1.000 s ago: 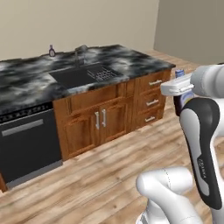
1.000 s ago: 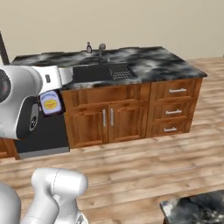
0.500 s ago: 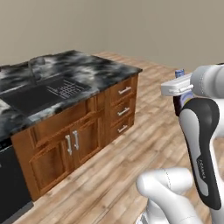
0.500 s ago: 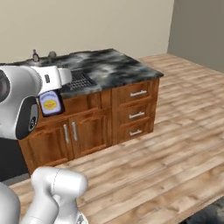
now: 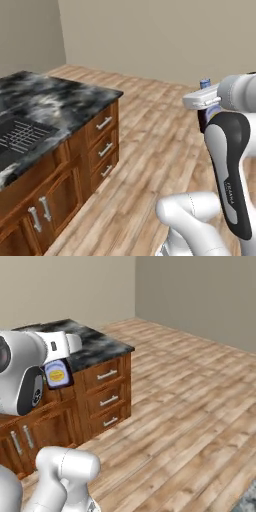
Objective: The dining table condiment station is running low on condiment bottle. Refill the condiment station by opening the cabinet and taking the condiment bottle from the cabinet and placing it on the dining table.
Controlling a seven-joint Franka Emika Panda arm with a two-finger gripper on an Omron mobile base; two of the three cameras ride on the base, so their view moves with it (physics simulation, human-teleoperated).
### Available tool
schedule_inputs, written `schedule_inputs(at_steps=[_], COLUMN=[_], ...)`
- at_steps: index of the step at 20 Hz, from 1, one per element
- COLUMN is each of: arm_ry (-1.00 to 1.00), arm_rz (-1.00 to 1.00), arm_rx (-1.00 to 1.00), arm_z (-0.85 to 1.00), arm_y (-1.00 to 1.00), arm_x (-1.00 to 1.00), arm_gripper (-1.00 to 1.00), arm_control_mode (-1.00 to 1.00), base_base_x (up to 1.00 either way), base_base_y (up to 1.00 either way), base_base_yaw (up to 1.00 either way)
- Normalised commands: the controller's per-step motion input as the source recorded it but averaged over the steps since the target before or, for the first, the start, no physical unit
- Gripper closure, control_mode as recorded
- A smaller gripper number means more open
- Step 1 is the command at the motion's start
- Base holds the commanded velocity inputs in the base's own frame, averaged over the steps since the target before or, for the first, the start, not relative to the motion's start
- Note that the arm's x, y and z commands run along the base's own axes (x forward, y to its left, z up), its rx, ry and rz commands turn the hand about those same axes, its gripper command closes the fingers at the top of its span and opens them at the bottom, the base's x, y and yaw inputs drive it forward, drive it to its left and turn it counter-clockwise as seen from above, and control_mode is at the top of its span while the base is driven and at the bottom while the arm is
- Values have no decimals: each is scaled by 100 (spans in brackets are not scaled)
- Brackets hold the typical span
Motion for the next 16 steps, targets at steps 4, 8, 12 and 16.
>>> schedule_inputs(at_steps=[4,8,12,16], arm_ry=[0,0,0,0], arm_rz=[0,0,0,0], arm_rx=[0,0,0,0], arm_z=[0,0,0,0], arm_y=[0,0,0,0], arm_x=[0,0,0,0], arm_gripper=[100,100,100,100], arm_control_mode=[100,100,100,100], base_base_x=[100,100,100,100], base_base_y=[-12,-6,0,0], base_base_yaw=[-41,-38,-34,-26])
